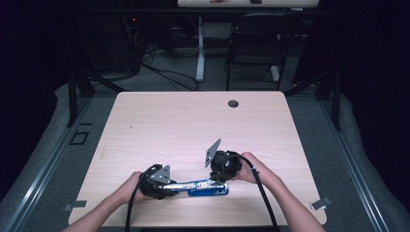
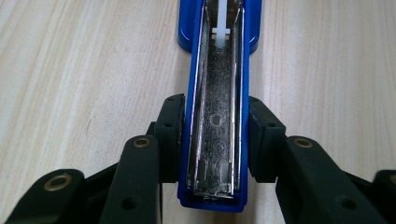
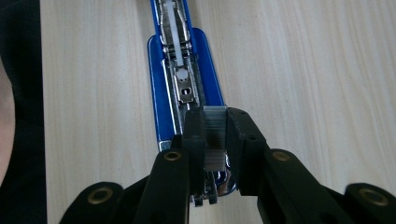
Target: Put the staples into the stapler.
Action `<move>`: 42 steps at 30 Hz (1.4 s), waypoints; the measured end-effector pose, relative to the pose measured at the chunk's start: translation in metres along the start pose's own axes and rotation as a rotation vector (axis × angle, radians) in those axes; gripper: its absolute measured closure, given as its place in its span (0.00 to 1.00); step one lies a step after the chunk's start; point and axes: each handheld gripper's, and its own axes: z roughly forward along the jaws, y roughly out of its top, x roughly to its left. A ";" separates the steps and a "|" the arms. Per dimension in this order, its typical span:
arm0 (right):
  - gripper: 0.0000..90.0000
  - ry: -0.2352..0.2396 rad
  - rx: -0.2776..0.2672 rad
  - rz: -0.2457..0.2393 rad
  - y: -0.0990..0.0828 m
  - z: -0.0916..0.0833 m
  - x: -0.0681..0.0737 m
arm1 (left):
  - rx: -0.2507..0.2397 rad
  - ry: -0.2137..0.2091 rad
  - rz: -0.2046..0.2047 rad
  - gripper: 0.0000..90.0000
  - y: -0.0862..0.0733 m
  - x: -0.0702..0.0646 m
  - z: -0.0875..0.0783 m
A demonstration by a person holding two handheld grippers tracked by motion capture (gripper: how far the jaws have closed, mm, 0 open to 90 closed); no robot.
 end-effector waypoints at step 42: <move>0.87 0.002 0.049 -0.094 0.000 0.016 0.009 | 0.011 -0.002 0.002 0.70 0.000 0.000 0.001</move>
